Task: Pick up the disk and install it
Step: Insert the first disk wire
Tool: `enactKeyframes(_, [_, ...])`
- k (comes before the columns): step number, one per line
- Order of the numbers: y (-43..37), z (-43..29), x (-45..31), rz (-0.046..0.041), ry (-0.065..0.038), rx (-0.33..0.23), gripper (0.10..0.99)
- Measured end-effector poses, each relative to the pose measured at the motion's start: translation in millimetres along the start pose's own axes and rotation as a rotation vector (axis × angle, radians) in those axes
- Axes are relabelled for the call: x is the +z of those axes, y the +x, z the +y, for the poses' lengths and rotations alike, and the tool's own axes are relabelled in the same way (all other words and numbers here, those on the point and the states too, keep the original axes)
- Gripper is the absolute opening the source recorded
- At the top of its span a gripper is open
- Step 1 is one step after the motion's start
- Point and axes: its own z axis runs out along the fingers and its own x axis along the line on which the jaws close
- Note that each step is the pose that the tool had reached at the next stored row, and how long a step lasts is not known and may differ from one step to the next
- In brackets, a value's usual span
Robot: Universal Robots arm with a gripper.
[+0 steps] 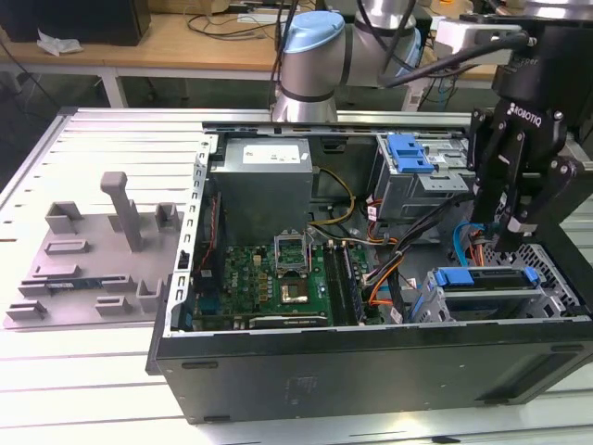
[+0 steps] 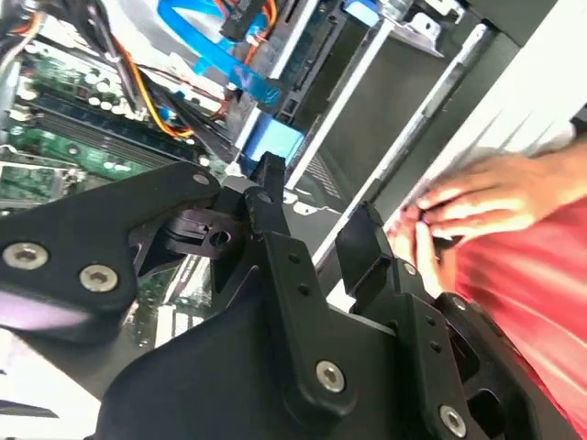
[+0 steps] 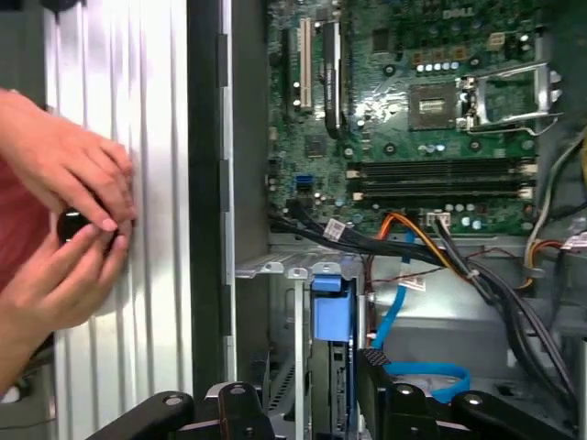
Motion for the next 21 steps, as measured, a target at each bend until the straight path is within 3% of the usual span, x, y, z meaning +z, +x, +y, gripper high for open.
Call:
enactKeyframes(1, [-3.9,-0.6,-0.5,0.0082,0.0,0.0,0.502])
enactKeyframes(2, [-9.5,-1.7,-1.1,0.0265,0.0,0.001,0.502])
enactKeyframes(4, [-12.0,-2.0,-1.1,0.0483,0.0,0.003,0.502])
enactKeyframes(5, [-13.5,-2.3,-1.1,0.0776,0.0,0.005,0.502])
enactKeyframes(7, [-18.2,-2.3,-2.3,0.1195,0.0,0.005,0.502])
enactKeyframes(8, [-22.2,-2.3,-3.2,0.1488,0.001,0.005,0.502])
enactKeyframes(9, [-23.2,-2.3,-2.6,0.1594,0.0,0.008,0.502])
enactKeyframes(12, [-23.8,-2.1,-0.4,0.1601,-0.014,0.05,0.502])
enactKeyframes(13, [-24.3,-2.1,1.4,0.1605,-0.023,0.076,0.502])
enactKeyframes(14, [-26.6,-2.1,2.8,0.1624,-0.025,0.081,0.502])
enactKeyframes(15, [-36.7,-3.0,1.6,0.1872,-0.024,0.081,0.502])
enactKeyframes(16, [-42.2,-3.4,0.6,0.206,-0.023,0.081,0.502])
enactKeyframes(17, [-51.0,-5.6,-0.8,0.2353,-0.021,0.082,0.502])
enactKeyframes(18, [-53.7,-13.0,0.6,0.2404,-0.021,0.081,0.502])
enactKeyframes(20, [-55.8,-23.3,2.5,0.2417,-0.024,0.08,0.502])
enactKeyframes(21, [-57.2,-32.1,4.8,0.2417,-0.027,0.079,0.502])
